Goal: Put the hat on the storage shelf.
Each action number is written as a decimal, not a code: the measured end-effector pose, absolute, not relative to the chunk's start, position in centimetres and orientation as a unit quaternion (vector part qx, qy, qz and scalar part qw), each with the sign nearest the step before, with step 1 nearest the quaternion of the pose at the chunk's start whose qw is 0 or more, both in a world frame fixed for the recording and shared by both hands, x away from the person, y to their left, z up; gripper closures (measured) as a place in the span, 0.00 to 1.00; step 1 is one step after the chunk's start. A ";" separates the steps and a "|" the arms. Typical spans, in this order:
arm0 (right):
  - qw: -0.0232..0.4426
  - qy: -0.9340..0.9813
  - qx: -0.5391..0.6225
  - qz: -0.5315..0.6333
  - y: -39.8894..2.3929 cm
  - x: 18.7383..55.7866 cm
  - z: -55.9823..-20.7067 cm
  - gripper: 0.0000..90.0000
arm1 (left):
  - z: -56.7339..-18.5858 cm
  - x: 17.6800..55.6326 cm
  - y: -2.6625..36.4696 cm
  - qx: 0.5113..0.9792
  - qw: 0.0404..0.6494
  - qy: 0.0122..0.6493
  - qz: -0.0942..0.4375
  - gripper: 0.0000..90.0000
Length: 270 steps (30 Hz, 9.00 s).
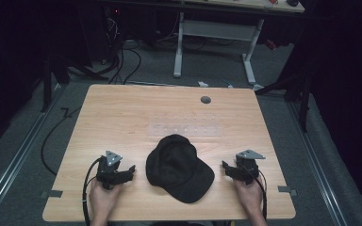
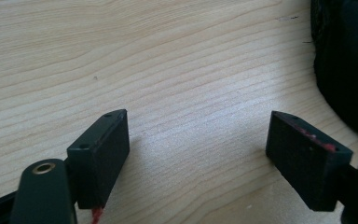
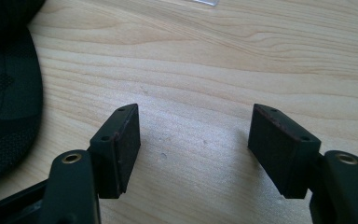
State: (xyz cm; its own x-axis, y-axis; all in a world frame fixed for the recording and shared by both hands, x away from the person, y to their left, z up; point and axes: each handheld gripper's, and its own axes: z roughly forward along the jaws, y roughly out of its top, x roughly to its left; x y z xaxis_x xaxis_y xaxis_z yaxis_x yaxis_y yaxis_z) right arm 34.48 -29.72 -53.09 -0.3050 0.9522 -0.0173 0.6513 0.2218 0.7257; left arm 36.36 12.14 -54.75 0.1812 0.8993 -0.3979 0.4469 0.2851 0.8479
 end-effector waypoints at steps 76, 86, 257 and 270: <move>0.121 0.826 0.367 0.410 -18.8 41.0 -45.3 0.46 | -54.7 36.4 12.3 0.554 0.531 0.605 0.210 0.25; 0.103 0.834 0.358 0.406 -17.2 42.4 -45.7 0.47 | -54.7 36.4 12.3 0.555 0.530 0.604 0.213 0.25; 0.152 0.833 0.300 0.438 -22.7 38.0 -40.1 0.57 | -42.6 29.7 7.2 0.636 0.662 0.394 -0.043 0.79; 0.164 0.812 0.428 0.361 -26.7 36.9 -45.5 0.51 | -41.5 30.7 7.7 0.622 0.674 0.399 0.007 0.79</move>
State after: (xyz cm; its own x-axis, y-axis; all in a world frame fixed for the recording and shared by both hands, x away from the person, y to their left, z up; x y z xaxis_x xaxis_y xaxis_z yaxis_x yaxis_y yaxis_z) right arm 36.85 -26.67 -45.45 -0.5789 0.8143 0.0420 0.5773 0.3730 0.7264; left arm 30.71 7.68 -41.51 0.6811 0.5061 -0.5291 0.4869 0.2266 0.8436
